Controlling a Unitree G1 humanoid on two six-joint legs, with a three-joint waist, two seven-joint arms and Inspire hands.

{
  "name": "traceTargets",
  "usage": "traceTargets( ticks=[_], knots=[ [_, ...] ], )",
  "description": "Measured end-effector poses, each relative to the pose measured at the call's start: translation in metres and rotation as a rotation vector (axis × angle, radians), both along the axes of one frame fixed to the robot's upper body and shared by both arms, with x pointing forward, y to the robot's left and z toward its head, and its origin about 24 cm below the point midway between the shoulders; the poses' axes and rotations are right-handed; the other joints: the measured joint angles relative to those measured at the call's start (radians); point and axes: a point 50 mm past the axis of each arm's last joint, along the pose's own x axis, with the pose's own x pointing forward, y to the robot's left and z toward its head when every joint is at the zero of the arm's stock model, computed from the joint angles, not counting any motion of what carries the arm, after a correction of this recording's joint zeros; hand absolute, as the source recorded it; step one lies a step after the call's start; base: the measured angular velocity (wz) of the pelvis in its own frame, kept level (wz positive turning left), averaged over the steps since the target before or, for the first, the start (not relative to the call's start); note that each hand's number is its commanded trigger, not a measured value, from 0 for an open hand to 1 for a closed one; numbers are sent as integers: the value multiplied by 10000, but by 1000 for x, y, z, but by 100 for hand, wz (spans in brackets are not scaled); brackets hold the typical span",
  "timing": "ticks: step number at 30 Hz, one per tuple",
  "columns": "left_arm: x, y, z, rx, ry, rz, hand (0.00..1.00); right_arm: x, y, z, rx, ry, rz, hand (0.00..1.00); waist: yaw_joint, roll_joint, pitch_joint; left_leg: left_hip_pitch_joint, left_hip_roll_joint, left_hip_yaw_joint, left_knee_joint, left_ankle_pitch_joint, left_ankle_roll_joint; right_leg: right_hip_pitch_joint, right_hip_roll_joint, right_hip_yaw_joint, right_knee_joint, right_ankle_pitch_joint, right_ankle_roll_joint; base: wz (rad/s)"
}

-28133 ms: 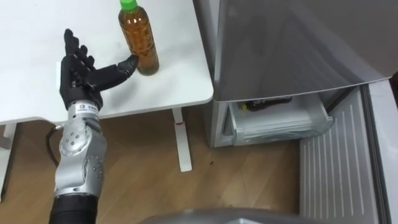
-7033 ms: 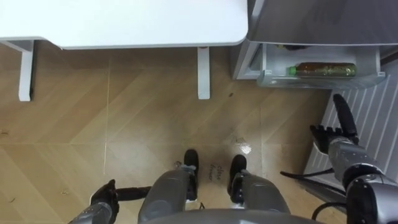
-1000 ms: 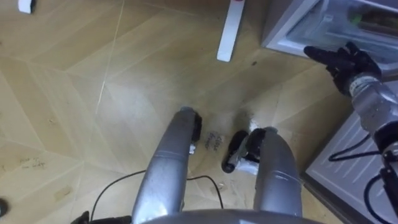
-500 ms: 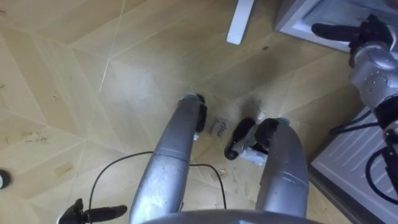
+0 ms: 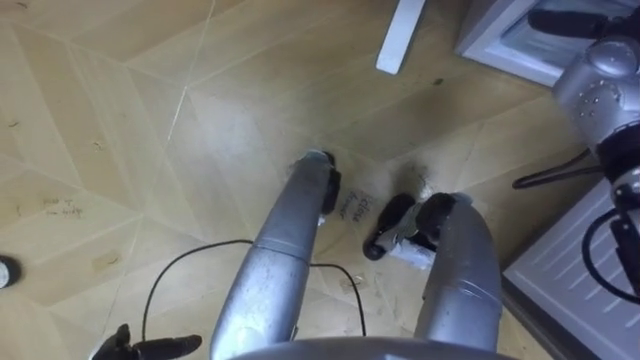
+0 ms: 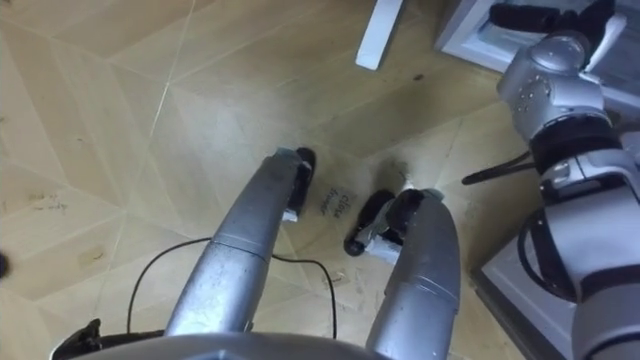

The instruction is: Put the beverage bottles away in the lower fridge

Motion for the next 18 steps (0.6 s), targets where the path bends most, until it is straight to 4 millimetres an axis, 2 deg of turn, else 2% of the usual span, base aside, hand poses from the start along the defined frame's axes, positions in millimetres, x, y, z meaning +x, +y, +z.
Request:
traceTargets(
  ticks=[5,6,8,10,11,13,14,15,18],
  knots=[
    [-4,0,1,-91,90,-247,0,0,-2,-1,388,-49,76,0,134,138,-27,390,20,-46,-109,-15,-22,429,7,-92,-156,-35,61,0],
    [-6,0,0,-159,142,-281,0,-2,-6,-5,365,109,204,0,169,220,-26,606,19,-104,-183,-37,-61,685,9,-188,-279,-30,58,0],
    [-9,0,0,-220,269,-376,0,-9,-13,-16,156,427,585,0,250,254,-18,1029,28,-105,-359,-45,-60,1116,52,-189,-465,-5,86,-3],
    [-8,0,1,-424,237,-467,0,-19,-23,-33,-36,837,1267,0,449,311,-24,1648,183,-199,-706,-59,-75,1761,374,-199,-1023,144,185,-17],
    [-7,1,1,-462,194,-496,0,-22,-25,-37,-55,974,1450,0,462,312,-25,1798,201,-225,-824,-49,-86,1909,420,-215,-1167,194,200,-17],
    [-5,1,2,-636,130,-565,0,-30,-27,-50,-125,1333,2387,0,474,332,-24,2403,382,-240,-1260,-21,-104,2514,707,-220,-1799,440,195,-21],
    [-5,1,2,-706,132,-571,0,-34,-28,-55,-196,1465,2642,0,442,326,-23,2591,368,-249,-1382,-17,-101,2701,720,-224,-1929,481,177,-15],
    [-4,1,1,-847,154,-610,0,-43,-31,-65,-326,1770,3124,0,415,327,-25,2974,382,-236,-1614,-13,-92,3068,776,-205,-2174,515,229,-12],
    [-3,1,1,-1085,161,-686,0,-73,-37,-97,-443,3026,4257,0,414,376,-57,3866,699,-181,-1997,-87,-4,4055,1163,-202,-2992,720,290,-24]
  ],
)
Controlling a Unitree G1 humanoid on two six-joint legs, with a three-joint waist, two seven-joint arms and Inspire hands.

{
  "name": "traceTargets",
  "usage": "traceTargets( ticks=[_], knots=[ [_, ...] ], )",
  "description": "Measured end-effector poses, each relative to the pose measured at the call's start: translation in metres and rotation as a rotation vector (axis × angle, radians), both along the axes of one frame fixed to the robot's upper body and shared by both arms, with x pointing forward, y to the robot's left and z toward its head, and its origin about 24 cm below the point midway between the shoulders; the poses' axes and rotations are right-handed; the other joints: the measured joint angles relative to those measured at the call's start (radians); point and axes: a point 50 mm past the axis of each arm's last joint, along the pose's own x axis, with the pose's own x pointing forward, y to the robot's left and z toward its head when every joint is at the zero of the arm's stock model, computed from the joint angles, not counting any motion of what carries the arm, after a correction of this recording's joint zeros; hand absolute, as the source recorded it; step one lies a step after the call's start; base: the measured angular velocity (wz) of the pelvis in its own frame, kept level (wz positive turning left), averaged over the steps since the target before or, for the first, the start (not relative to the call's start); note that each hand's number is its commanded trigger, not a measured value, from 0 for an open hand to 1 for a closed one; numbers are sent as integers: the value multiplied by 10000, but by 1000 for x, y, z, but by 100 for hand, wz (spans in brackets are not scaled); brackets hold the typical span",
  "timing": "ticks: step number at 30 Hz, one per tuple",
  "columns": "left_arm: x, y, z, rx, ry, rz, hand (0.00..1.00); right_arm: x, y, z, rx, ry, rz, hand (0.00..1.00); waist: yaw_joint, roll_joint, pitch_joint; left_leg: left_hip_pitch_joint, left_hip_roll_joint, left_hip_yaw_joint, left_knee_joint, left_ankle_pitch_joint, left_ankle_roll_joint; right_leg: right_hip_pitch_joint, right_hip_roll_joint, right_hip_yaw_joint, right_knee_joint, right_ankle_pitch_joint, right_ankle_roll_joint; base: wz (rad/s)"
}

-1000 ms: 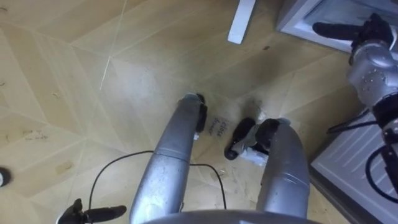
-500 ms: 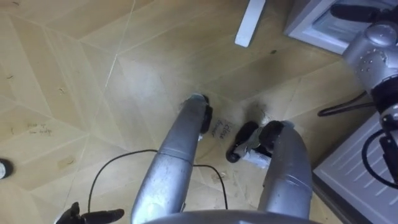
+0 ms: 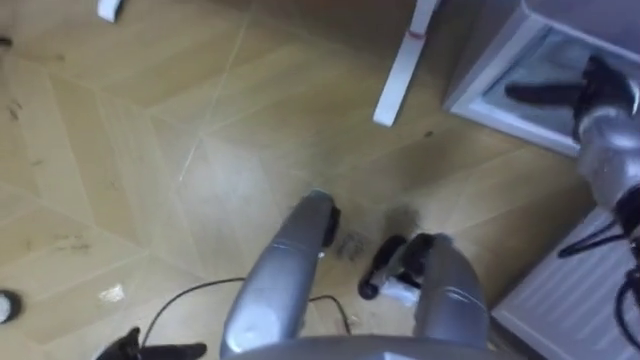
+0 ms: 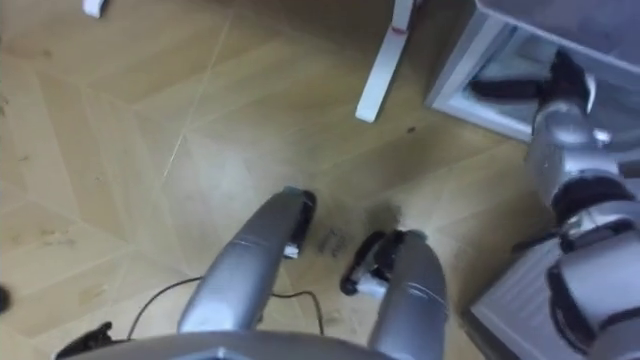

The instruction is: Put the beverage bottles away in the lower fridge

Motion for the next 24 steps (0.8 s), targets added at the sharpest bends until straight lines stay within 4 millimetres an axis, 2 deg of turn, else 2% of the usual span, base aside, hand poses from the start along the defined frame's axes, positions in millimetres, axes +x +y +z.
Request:
traceTargets(
  ticks=[2,4,5,6,7,8,9,10,12,13,15,16,20,22,23,24],
  knots=[
    [1,-1,0,-146,-54,-12,0,-23,-4,-20,-21,952,425,0,-33,11,-15,511,149,90,-225,-101,39,536,154,26,-419,90,46,-24],
    [3,-4,-2,-341,-135,42,0,-59,-11,-46,-112,2287,700,0,-133,125,-118,1084,181,119,-582,-162,79,1136,254,22,-954,196,162,-11],
    [2,-5,-2,-399,-118,48,0,-68,-11,-53,-110,2649,751,0,-230,132,-141,1260,182,156,-698,-167,91,1299,258,42,-1085,237,175,-12],
    [-1,-7,-3,-455,-17,83,0,-87,-8,-67,59,3320,757,0,-365,151,-162,1671,181,240,-963,-177,119,1678,247,69,-1348,282,221,-10],
    [-4,-8,-5,-480,106,124,0,-108,-3,-82,221,4016,818,0,-554,199,-234,2043,193,276,-1208,-190,147,2067,298,84,-1650,320,289,-9],
    [-4,-10,-6,-466,168,43,0,-119,1,-89,281,4376,877,0,-606,217,-275,2241,210,288,-1345,-204,170,2266,346,110,-1830,346,334,-10],
    [-5,-13,-8,-471,258,92,0,-142,8,-102,508,5100,937,0,-671,247,-321,2726,265,356,-1686,-201,178,2736,436,138,-2268,455,377,-19],
    [-9,-17,-10,-513,380,96,0,-165,17,-114,907,5712,909,0,-739,270,-340,3290,318,501,-2100,-170,220,3262,522,218,-2724,556,452,-22],
    [-13,-24,-13,-596,543,94,0,-192,29,-125,1336,6330,860,0,-832,277,-409,4073,364,687,-2793,-77,234,3945,661,397,-3454,771,527,-31],
    [-15,-28,-15,-628,584,206,0,-204,37,-130,1685,6487,646,0,-924,264,-415,4613,383,813,-3295,37,243,4407,754,553,-3968,944,585,-33],
    [-18,-34,-17,-614,636,326,0,-216,44,-135,2120,6577,240,0,-1176,167,-412,5369,362,976,-4013,220,273,5086,788,632,-4661,1142,662,-20],
    [-19,-38,-18,-573,690,246,0,-224,48,-137,2441,6536,-157,0,-1270,108,-489,5816,343,1087,-4375,305,298,5457,808,702,-5052,1246,710,-15],
    [-18,-47,-20,-581,557,685,0,-238,58,-142,3264,6471,-1095,0,-1671,8,-520,6885,281,1190,-5118,336,321,6460,874,784,-5903,1369,853,-8],
    [-14,-46,-20,-319,409,928,0,-246,67,-145,3760,6567,-1342,0,-1888,-150,-535,7443,247,1207,-5533,343,318,7018,934,860,-6362,1439,908,-4],
    [-13,-46,-20,-249,383,962,0,-246,69,-146,3878,6562,-1391,0,-1914,-101,-575,7563,239,1216,-5610,343,318,7114,949,872,-6423,1445,917,-9],
    [-11,-45,-20,-96,352,833,0,-249,72,-147,4039,6637,-1423,0,-1932,-200,-569,7789,233,1261,-5755,343,318,7315,1005,900,-6542,1484,940,-18]
  ],
)
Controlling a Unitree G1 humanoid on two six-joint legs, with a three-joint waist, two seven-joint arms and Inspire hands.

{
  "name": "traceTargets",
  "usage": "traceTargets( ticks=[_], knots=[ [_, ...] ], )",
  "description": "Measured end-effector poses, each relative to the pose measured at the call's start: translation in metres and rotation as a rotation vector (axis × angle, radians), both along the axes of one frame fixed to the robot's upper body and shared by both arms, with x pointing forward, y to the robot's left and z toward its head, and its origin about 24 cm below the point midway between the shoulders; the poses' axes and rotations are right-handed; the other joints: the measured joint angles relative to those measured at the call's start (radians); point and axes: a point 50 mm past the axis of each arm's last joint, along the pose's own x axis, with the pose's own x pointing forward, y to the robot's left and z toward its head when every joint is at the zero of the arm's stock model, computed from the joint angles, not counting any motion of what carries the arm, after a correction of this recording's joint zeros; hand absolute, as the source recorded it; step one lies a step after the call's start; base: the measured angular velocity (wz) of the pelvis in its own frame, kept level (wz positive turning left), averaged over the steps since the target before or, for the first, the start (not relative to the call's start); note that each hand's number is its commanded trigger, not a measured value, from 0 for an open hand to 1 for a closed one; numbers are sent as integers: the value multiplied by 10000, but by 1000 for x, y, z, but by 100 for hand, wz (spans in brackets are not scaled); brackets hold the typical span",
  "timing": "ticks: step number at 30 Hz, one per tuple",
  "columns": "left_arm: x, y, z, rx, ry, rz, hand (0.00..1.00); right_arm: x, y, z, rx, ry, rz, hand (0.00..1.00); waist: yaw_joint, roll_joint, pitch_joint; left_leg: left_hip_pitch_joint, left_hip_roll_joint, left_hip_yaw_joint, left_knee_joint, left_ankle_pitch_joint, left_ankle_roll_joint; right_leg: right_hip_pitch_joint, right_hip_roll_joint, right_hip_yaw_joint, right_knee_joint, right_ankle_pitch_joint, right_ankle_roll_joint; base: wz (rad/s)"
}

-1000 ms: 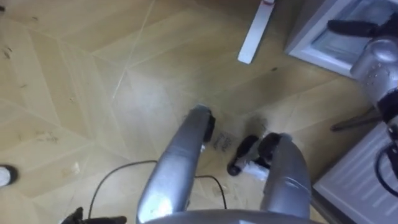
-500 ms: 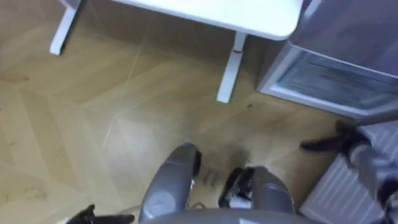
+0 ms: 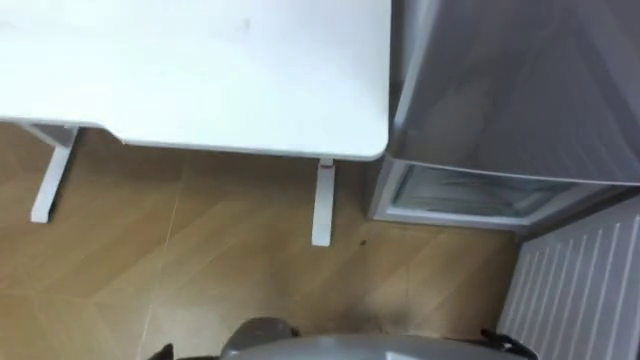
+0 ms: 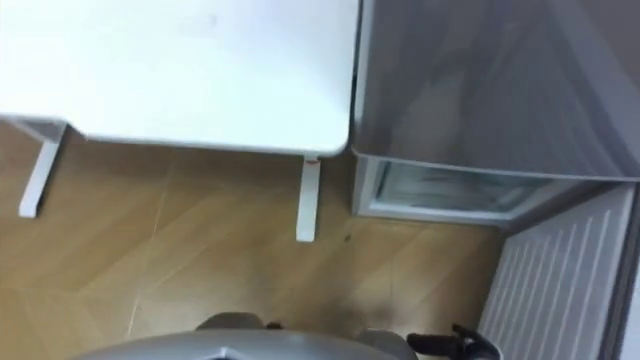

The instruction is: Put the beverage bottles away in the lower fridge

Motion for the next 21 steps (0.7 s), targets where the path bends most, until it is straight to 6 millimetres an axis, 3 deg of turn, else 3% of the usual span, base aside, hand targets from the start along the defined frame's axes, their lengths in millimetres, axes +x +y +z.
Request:
traceTargets(
  ticks=[7,12,21],
  knots=[
    [8,0,1,269,-360,198,0,-7,3,-1,429,133,-553,0,-203,-18,117,1111,-41,74,-771,-1,2,1069,118,319,-972,385,157,-14],
    [15,2,2,447,-224,-684,0,-8,4,-1,719,183,-649,0,-275,-30,97,1285,-76,46,-976,10,20,1080,120,550,-1088,461,209,-16],
    [20,0,1,369,-216,-782,0,-13,5,-2,888,229,-946,0,-384,7,106,1539,-84,61,-1119,23,42,1244,148,794,-1282,549,239,-9]
  ],
)
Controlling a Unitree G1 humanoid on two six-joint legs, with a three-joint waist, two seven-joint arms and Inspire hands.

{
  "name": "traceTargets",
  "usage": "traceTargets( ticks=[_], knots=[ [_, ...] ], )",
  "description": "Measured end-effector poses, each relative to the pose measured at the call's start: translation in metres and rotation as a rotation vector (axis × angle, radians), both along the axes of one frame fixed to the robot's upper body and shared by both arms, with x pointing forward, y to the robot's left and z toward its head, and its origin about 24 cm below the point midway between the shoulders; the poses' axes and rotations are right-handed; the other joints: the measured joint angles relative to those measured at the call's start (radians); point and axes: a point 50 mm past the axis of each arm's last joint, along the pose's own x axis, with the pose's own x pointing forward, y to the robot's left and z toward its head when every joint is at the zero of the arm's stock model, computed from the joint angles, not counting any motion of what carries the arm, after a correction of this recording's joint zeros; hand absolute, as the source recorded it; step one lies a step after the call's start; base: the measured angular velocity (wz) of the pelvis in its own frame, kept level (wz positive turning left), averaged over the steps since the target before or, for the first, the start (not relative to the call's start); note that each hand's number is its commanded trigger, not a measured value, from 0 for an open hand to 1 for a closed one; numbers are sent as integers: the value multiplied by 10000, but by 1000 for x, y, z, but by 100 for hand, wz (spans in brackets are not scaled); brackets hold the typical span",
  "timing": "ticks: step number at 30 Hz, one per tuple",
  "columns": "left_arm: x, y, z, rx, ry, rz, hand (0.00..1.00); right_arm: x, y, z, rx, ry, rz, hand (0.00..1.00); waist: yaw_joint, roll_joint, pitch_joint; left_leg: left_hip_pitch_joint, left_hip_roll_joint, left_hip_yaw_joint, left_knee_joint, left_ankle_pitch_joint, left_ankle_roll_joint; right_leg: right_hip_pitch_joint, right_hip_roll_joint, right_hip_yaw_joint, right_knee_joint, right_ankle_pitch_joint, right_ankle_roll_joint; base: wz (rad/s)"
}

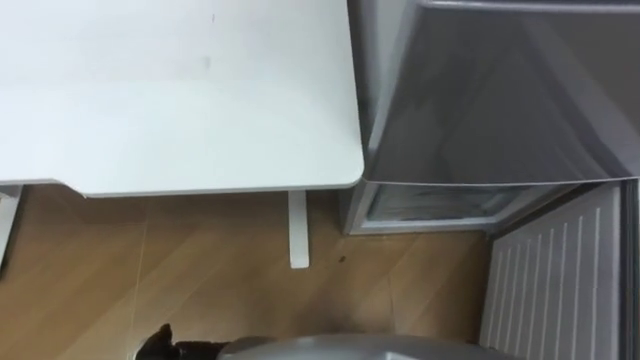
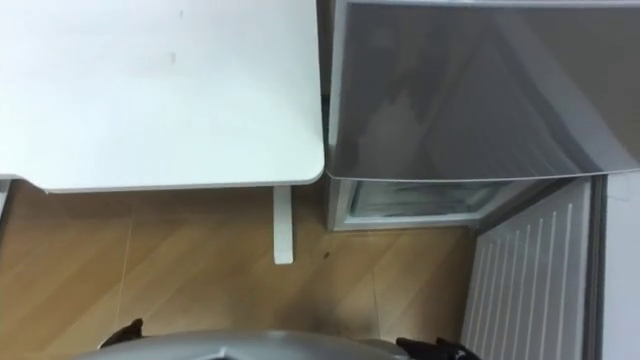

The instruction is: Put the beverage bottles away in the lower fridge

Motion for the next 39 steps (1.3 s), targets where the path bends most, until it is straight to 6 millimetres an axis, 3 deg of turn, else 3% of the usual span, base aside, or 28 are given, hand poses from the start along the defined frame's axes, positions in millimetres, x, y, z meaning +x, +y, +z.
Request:
traceTargets(
  ticks=[5,11,12,17,19,20,22,24,26,28,31,34,39],
  knots=[
    [0,-1,0,-29,15,21,0,2,-1,0,-80,-6,224,0,-68,34,2,33,11,0,-37,15,26,9,9,0,19,0,0,-1],
    [-3,0,0,72,148,-106,0,28,-7,4,-883,-387,1879,0,-144,-32,-19,29,15,31,21,48,82,-26,11,5,104,34,-19,-2],
    [-4,1,0,101,189,-104,0,40,-9,8,-1276,-831,2439,0,-145,30,7,37,31,80,39,51,87,-31,24,53,113,60,-29,-15],
    [-3,2,0,210,212,-151,0,97,-21,36,-3374,-2984,3645,0,-208,-76,5,26,53,256,66,94,150,-111,48,246,133,183,-7,-9],
    [-3,4,1,384,138,-143,0,133,-25,67,-5020,-4626,4450,0,-270,-105,-17,-41,26,295,55,127,188,-259,20,314,231,183,1,-8],
    [-3,5,1,406,150,-142,0,141,-25,77,-5408,-5090,4593,0,-326,-124,-27,-37,20,300,50,136,194,-258,16,321,227,185,5,0],
    [-8,8,2,518,263,-113,0,162,-26,114,-6912,-6547,4918,0,-488,-179,-102,-38,11,308,43,148,207,-253,5,322,210,197,24,2],
    [-10,10,3,557,255,-5,0,152,-36,130,-7836,-6785,4785,0,-497,-247,-130,-91,7,335,27,150,210,-355,4,368,253,198,26,-10],
    [-19,11,4,603,319,112,0,154,-39,157,-8811,-7726,4550,0,-604,-268,-133,-173,45,545,30,152,210,-535,35,578,318,220,21,-31],
    [-27,13,4,735,539,-25,0,165,-44,199,-10560,-9194,4230,0,-922,-283,-123,-140,48,615,-13,152,210,-568,46,724,414,230,34,-21],
    [-21,19,7,960,181,309,0,164,-54,233,-12140,-10236,3593,0,-940,-381,-156,-21,69,759,-69,152,211,-533,70,842,408,242,38,-13],
    [-19,23,9,1081,-44,415,0,161,-65,253,-13067,-10593,3105,0,-973,-442,-162,19,74,778,-74,152,211,-542,70,842,410,261,47,-2],
    [-22,22,9,1042,60,410,0,158,-80,267,-13932,-10621,2330,0,-1060,-390,-142,-84,102,767,-88,147,219,-556,91,778,409,345,53,0]
  ],
)
